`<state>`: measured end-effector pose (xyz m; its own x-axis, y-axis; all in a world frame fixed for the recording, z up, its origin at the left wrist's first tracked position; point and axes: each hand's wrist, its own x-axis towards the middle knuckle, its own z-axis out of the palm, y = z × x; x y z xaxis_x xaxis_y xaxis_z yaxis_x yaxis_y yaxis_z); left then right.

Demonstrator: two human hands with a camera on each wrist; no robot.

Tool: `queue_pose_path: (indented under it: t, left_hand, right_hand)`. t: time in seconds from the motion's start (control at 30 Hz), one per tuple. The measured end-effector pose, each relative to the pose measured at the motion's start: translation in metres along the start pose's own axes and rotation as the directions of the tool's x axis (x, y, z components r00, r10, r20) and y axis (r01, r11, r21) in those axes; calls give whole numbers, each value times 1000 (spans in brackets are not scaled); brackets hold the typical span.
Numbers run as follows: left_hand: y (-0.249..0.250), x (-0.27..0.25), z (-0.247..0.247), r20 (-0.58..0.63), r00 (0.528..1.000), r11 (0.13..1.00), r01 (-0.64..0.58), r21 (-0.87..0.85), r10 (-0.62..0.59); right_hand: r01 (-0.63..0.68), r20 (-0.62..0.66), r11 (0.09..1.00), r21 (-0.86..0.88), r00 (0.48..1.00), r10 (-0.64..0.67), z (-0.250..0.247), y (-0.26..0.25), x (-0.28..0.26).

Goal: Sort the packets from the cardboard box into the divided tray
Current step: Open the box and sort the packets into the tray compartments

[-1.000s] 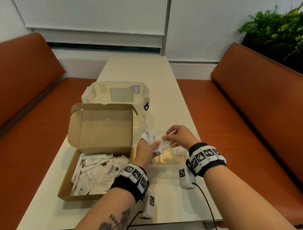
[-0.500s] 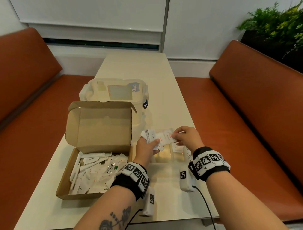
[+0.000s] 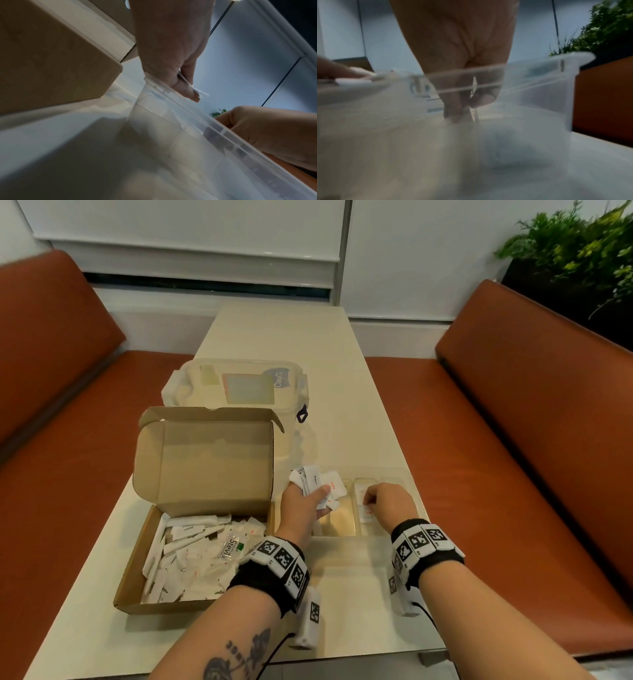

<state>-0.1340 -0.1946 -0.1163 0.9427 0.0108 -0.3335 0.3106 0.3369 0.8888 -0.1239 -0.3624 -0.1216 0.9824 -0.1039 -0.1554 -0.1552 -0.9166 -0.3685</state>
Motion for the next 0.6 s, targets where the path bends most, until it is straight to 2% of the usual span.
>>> queue_pose_path:
  t: [0.3,0.43,0.6]
  left_hand:
    - [0,0,0,0,1000,1000,2,16,-2]
    - [-2,1,-1,8,1000,1000,-6,18,6]
    - [-3,2,-1,17,1000,999,-21,30,20]
  right_hand:
    - [20,-86,1000,1,996,-20,11,4,0]
    - [65,-61,993,-94,996,-71,13,2,-2]
    - [59,-9,981,-185,998,-62,12,0,0]
